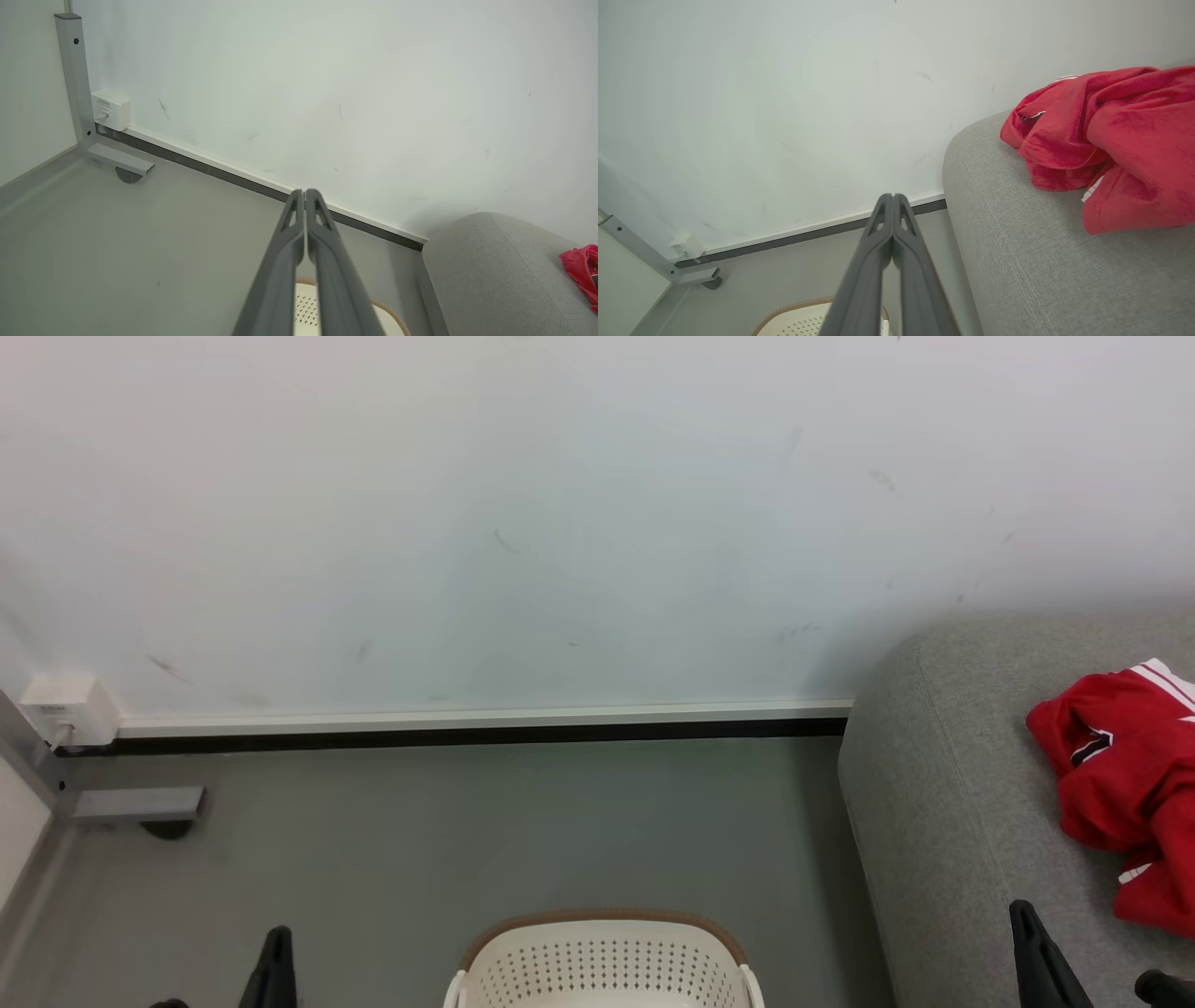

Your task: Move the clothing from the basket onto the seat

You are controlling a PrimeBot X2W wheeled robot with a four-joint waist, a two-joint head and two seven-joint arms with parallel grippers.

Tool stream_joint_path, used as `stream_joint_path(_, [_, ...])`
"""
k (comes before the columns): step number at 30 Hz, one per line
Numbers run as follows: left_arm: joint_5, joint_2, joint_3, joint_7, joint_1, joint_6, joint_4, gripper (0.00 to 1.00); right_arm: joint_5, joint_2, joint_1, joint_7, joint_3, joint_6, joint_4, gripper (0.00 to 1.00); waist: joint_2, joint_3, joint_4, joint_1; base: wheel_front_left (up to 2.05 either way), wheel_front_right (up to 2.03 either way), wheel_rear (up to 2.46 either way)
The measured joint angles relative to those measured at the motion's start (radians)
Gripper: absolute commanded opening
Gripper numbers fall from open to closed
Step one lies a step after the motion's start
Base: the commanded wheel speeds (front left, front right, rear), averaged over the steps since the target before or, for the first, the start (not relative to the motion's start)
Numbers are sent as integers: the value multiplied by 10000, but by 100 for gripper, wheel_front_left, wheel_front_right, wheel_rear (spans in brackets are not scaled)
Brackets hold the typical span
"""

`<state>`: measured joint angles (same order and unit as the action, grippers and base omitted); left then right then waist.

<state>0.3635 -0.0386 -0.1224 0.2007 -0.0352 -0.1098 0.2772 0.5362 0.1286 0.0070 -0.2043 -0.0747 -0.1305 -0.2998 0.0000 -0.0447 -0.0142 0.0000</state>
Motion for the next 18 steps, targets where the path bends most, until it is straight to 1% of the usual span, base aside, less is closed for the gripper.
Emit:
stream_joint_path(9, [1624,-2,38,-368,145,-17,-65,0,1363,-71,-59,395,230,0,71,0,0,39,13,0,0,0,0])
stream_joint_path(18, [2995,-4,50,-715,302,-42,-115,0,2583,-153,-243,746,462,0,115,0,0,76,24,0,0,0,0])
